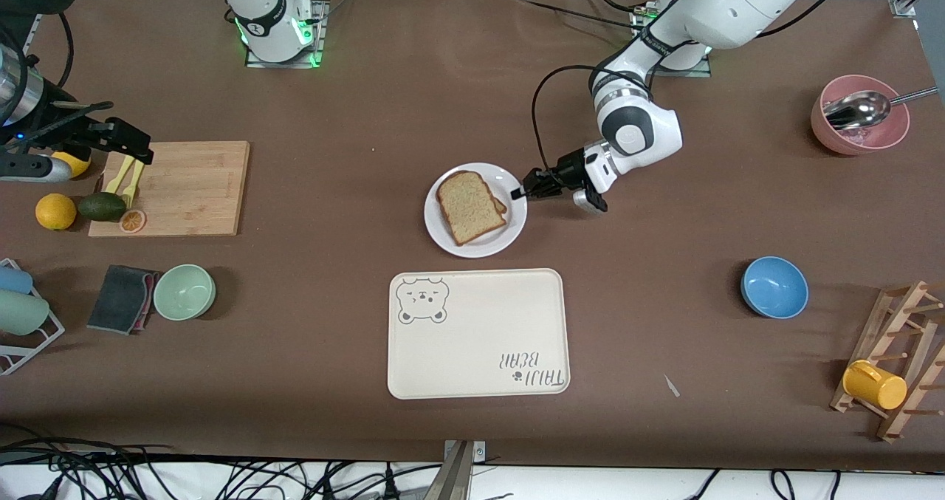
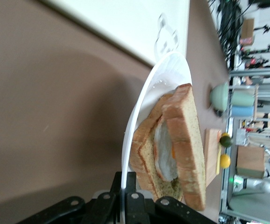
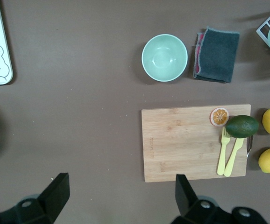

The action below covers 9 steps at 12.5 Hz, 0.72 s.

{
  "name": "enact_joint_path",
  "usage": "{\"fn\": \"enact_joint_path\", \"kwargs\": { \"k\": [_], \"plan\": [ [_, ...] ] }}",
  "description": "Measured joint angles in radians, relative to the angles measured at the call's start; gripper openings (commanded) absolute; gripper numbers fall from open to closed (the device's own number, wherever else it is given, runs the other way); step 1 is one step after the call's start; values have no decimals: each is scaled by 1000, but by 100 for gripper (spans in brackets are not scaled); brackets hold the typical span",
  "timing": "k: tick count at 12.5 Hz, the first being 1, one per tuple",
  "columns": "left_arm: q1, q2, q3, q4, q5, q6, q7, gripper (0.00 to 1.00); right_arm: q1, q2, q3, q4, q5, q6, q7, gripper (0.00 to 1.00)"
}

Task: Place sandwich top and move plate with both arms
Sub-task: 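Slide the plate with the left gripper onto the TAIJI BEAR tray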

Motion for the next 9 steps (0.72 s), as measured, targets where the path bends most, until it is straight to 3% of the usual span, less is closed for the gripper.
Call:
{"fn": "enact_joint_path", "kwargs": {
  "k": [6,9],
  "plan": [
    [-11,126,3,236,-1,143,-67,0,0,2,2,-5,0,-2,1,100],
    [-21,203,41,363,-1,153,-75,0,0,3,8,-5,0,1,1,100]
  ]
}}
